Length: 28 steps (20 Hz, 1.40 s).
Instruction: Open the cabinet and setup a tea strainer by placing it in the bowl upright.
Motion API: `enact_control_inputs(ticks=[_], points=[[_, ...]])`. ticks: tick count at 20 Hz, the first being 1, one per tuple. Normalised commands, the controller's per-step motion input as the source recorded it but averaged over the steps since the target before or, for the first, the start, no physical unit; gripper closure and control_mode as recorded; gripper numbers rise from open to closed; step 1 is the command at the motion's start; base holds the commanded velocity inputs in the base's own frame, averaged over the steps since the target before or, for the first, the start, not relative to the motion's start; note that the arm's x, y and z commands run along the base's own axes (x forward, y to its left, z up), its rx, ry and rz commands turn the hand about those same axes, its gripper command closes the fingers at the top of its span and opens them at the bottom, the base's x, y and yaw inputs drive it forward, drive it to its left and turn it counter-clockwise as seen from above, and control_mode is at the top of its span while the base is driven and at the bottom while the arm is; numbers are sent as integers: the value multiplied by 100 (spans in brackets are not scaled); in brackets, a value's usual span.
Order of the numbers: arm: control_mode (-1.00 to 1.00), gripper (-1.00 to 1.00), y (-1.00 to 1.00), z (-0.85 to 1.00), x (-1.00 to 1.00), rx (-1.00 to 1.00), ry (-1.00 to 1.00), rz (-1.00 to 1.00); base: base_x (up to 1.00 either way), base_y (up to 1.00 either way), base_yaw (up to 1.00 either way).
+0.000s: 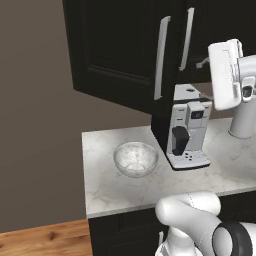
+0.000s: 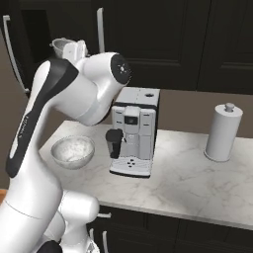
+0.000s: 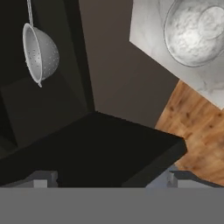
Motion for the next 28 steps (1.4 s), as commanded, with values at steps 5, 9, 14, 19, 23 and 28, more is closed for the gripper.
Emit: enact_control_inputs(ticks=[5,9,14,19,23,28], points=[[-100,-100,28,0,27,0,0,8,0,0,0],[-100,-100,42,-8,11,0,-3,14,0,0,0],[-100,-100,38,-6,6,0,0,12,0,0,0],[-100,-100,29,-6,8,0,0,9,0,0,0],[-100,-100,39,-4,1,0,0,9,0,0,0],[-100,-100,61,0,-7,0,0,12,0,0,0]])
